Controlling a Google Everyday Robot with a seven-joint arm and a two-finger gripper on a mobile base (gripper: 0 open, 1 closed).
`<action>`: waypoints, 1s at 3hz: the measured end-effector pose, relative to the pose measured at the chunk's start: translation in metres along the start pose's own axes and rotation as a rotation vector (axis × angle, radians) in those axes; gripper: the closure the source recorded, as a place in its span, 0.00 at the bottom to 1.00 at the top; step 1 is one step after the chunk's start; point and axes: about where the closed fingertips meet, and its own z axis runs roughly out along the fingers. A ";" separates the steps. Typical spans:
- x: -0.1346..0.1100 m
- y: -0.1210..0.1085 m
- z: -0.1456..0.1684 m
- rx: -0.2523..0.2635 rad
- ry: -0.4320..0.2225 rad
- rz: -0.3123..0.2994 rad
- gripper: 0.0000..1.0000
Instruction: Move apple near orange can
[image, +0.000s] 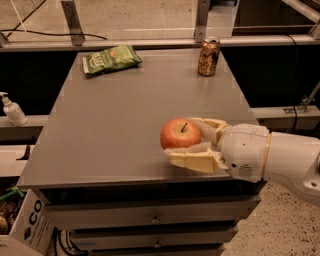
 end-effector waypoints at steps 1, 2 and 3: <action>-0.011 -0.017 0.012 0.020 -0.017 -0.060 1.00; -0.028 -0.054 0.027 0.070 -0.044 -0.132 1.00; -0.043 -0.105 0.037 0.151 -0.066 -0.192 1.00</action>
Offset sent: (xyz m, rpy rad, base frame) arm 0.1246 -0.0024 0.0399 -0.0384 -0.2596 -0.0959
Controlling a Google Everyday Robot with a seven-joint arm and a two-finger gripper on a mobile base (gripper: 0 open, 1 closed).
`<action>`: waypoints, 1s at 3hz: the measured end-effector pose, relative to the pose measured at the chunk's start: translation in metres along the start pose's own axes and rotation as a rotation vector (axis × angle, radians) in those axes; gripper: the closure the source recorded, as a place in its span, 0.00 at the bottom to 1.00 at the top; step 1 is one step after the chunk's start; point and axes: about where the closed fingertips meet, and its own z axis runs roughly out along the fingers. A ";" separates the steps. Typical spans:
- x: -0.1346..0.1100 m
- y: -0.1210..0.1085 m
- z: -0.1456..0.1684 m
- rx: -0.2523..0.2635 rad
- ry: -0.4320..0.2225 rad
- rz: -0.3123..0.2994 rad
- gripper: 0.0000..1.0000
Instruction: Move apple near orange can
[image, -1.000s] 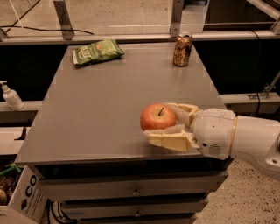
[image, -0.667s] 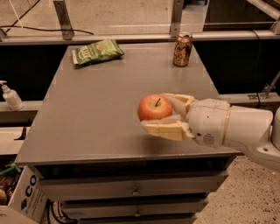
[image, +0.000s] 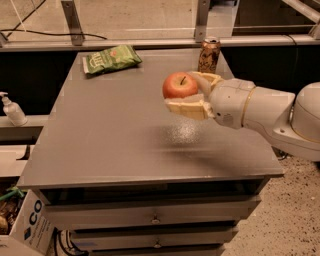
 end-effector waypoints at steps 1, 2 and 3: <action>0.000 -0.065 0.003 0.117 -0.005 -0.043 1.00; 0.000 -0.065 0.003 0.117 -0.005 -0.044 1.00; 0.007 -0.081 0.008 0.147 0.012 -0.051 1.00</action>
Offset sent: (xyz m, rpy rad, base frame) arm 0.0438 -0.0262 0.0085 -0.0107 -0.0513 -0.0824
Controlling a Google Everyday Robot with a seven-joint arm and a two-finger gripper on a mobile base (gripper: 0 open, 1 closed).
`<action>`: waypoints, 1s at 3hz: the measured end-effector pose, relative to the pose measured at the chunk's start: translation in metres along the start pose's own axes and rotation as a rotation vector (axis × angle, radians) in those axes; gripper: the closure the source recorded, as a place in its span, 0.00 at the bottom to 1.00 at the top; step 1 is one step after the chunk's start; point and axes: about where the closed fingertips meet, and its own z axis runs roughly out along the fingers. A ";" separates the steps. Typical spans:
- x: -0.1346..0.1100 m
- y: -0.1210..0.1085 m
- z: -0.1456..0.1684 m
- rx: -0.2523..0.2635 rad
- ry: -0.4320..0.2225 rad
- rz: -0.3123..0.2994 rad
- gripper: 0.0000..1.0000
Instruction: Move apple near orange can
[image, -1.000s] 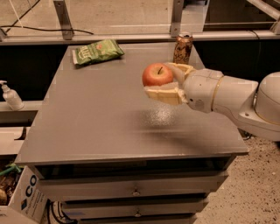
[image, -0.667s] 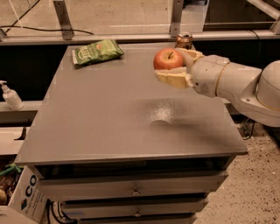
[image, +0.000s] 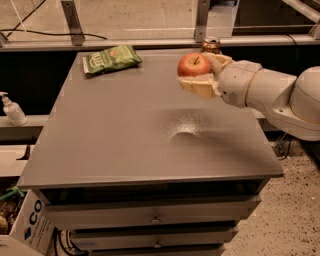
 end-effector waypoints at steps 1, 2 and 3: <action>0.022 -0.036 0.006 0.074 0.040 -0.013 1.00; 0.055 -0.076 0.011 0.158 0.088 -0.005 1.00; 0.089 -0.104 0.019 0.216 0.132 0.018 1.00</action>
Offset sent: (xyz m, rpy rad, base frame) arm 0.1141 -0.1094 -0.0603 -0.0671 0.0289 -0.3141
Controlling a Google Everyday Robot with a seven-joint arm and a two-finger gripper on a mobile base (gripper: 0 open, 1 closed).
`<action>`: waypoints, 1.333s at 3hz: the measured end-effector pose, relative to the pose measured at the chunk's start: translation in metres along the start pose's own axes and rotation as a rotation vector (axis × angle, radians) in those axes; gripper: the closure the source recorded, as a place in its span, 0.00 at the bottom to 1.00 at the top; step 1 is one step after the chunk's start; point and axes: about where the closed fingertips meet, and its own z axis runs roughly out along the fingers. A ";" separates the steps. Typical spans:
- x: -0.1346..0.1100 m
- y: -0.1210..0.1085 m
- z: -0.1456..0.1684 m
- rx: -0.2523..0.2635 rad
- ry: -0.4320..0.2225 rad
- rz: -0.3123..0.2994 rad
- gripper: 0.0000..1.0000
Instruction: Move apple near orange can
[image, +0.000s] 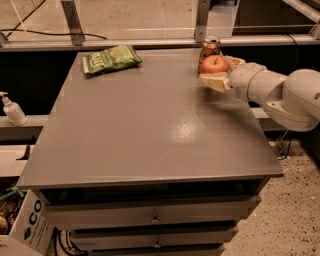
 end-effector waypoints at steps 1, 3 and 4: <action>0.023 -0.012 0.018 0.031 0.028 0.032 1.00; 0.047 -0.023 0.038 0.072 0.069 0.078 0.84; 0.052 -0.029 0.035 0.090 0.084 0.086 0.61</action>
Offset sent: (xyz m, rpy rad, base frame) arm 0.0570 -0.0174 -0.0531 0.0392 0.0638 -0.1161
